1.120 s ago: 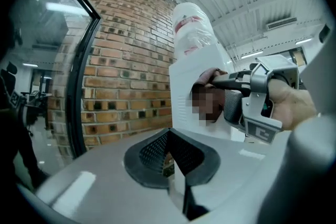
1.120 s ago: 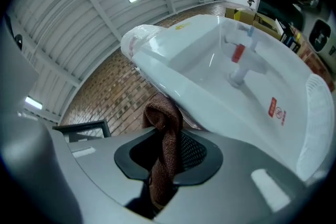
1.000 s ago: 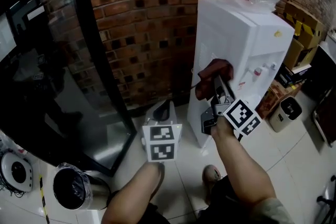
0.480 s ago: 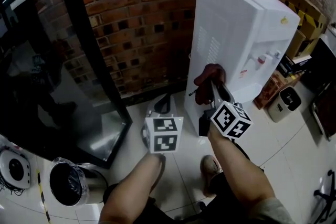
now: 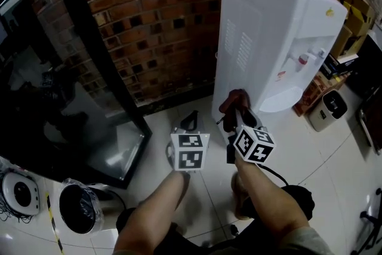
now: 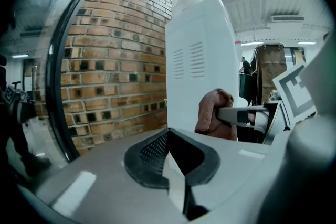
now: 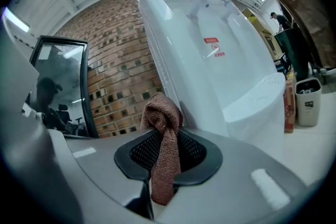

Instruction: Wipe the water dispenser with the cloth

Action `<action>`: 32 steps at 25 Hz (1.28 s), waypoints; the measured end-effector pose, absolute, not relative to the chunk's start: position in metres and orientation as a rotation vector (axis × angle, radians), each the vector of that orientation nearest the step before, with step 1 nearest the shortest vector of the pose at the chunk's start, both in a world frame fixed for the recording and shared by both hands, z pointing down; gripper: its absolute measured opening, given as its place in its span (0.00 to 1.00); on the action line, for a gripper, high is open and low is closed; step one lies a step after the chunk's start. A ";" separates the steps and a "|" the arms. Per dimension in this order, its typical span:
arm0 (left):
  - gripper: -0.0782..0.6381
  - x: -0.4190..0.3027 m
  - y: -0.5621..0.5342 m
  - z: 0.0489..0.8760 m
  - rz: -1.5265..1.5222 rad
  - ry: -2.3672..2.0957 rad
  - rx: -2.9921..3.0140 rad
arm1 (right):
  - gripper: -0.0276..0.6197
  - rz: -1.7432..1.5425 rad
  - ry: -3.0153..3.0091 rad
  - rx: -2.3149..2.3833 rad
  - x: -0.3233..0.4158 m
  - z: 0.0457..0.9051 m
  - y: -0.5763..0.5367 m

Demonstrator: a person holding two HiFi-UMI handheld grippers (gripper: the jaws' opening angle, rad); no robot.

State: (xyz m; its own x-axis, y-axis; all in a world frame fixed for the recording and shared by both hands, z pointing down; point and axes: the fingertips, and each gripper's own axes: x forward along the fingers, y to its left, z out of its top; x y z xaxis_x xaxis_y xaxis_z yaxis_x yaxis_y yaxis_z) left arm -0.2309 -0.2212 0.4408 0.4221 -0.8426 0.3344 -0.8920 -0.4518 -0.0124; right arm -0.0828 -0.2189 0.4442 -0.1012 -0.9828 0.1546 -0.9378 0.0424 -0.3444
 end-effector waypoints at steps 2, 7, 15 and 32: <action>0.11 -0.227 -0.222 0.451 0.460 -1.530 2.505 | 0.18 -0.590 2.182 -2.059 -0.081 0.468 -0.217; 0.11 -0.221 -0.222 0.486 0.528 -1.483 2.466 | 0.18 -0.705 2.200 -2.147 -0.080 0.528 -0.215; 0.11 -0.210 -0.233 0.512 0.578 -1.418 2.465 | 0.18 -0.893 2.204 -2.299 -0.078 0.623 -0.211; 0.11 -0.188 -0.286 0.558 0.567 -1.325 2.419 | 0.18 -1.267 2.226 -2.435 -0.083 0.779 -0.206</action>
